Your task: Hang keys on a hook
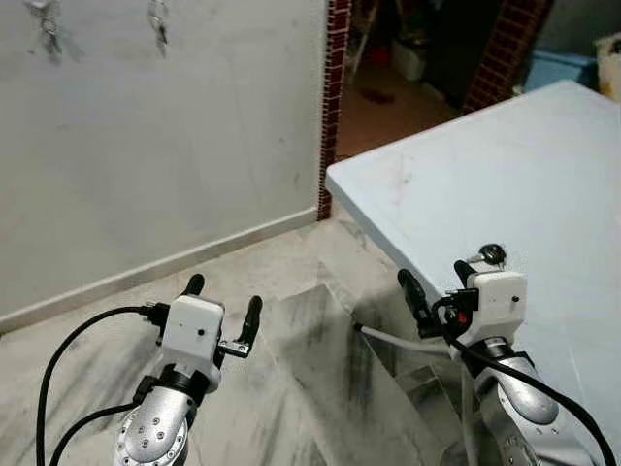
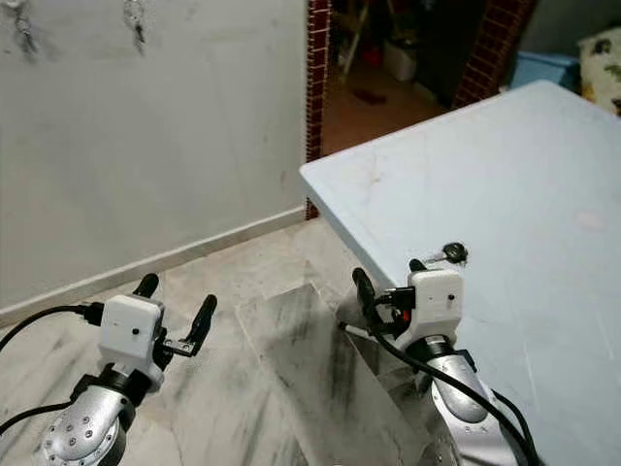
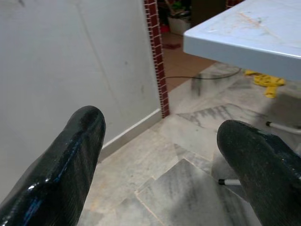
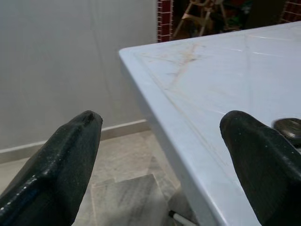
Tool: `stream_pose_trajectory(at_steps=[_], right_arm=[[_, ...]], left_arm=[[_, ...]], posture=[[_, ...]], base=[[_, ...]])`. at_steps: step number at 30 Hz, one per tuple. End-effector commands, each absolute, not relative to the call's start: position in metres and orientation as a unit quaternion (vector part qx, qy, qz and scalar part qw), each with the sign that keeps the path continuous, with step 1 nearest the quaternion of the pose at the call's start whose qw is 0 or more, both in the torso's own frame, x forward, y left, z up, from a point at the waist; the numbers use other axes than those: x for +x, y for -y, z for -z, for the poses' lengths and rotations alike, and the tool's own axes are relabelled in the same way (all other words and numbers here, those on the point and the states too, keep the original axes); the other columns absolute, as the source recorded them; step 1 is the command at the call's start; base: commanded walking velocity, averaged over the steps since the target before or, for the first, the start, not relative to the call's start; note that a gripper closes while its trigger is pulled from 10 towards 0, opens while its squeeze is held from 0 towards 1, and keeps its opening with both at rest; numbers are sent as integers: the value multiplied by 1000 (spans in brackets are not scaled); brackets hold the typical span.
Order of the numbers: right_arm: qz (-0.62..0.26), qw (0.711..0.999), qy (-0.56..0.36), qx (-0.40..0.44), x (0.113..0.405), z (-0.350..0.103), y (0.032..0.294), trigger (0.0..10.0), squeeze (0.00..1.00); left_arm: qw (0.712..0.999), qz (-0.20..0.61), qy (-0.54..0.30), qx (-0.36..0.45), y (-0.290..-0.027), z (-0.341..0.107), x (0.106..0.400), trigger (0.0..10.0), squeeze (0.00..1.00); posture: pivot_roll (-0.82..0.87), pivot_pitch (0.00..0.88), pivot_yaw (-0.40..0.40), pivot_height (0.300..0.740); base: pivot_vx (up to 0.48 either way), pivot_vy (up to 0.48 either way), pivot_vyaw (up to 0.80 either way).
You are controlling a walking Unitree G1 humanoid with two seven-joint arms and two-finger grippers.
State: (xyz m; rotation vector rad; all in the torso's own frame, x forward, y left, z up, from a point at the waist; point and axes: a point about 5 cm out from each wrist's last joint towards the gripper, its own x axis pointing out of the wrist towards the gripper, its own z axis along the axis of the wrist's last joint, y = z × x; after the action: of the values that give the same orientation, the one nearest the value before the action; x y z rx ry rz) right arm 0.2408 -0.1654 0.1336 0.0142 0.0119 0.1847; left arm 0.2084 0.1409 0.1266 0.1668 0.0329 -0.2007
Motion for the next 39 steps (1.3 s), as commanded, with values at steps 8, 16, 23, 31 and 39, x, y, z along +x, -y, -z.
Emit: stream_pose_trajectory(at_steps=[8,16,23,31,39], right_arm=[[-86,996,-10,4,244,-134,168,10000,0],[-82,996,-19,2,241,-130,172,10000,0],[-80,997,-20,4,241,-130,171,10000,0],[-127,992,0,23,239,-135,158,10000,0],[-159,987,-33,17,236,-128,145,10000,0]], left_arm=[[990,113,-26,81,-142,-124,207,10000,0],[989,126,-27,79,-142,-125,206,10000,0],[988,135,-27,77,-140,-125,205,10000,0],[986,154,-25,66,-139,-125,204,10000,0],[985,160,-25,63,-137,-125,203,10000,0]], posture=[[41,130,21,740],[43,135,25,740],[45,135,27,740],[47,133,27,740],[47,132,27,740]], base=[[0,0,-787],[0,0,-775],[0,0,-775],[0,0,-186],[0,0,0]])
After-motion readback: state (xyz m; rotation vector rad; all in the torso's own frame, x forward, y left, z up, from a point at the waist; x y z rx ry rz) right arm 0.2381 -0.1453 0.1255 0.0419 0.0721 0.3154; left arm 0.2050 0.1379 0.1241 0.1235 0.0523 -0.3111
